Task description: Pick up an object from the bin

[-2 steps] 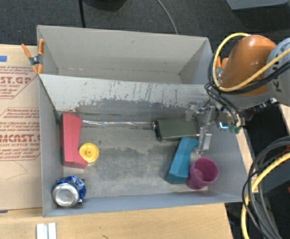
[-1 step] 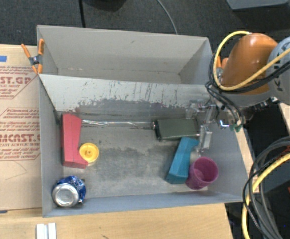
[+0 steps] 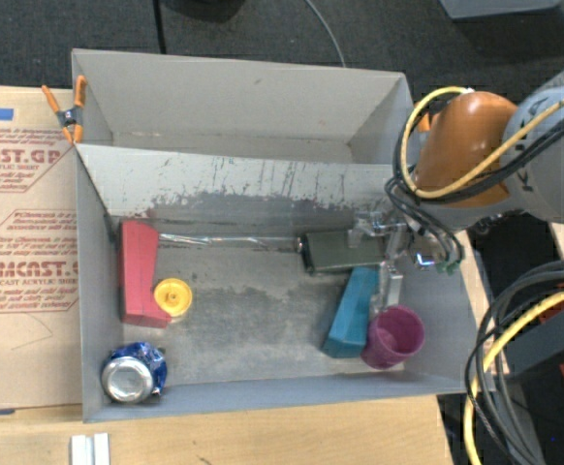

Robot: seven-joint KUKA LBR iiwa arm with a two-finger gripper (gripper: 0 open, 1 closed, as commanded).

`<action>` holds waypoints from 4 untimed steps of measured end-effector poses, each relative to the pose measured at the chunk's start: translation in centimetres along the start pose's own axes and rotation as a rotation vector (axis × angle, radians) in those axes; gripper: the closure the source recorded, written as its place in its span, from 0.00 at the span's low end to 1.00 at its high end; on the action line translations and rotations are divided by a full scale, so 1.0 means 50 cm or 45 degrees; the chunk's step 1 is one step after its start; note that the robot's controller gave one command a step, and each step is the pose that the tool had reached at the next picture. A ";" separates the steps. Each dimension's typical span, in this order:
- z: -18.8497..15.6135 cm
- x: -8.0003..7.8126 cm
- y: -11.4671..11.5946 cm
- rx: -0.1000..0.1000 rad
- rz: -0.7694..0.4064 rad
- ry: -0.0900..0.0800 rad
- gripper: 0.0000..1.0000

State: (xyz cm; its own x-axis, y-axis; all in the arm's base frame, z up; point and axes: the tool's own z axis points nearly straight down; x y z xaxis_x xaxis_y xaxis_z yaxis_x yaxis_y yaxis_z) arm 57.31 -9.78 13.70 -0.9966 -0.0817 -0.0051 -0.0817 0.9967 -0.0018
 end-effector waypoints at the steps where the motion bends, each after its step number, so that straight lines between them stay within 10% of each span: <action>1: 0.058 0.022 0.011 -0.007 -0.254 -0.007 0.00; 2: 0.125 0.068 -0.001 0.005 -0.476 -0.014 1.00; 4: 0.118 0.029 0.013 0.006 -0.540 -0.012 1.00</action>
Offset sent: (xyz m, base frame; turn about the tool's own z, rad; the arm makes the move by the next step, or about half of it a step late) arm -0.0378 -0.0040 -0.0670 -0.3719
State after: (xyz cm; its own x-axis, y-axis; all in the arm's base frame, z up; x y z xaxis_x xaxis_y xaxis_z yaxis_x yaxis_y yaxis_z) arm 55.84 -9.24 7.79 -0.8746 -0.4848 -0.0118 -0.4847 0.8746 -0.0099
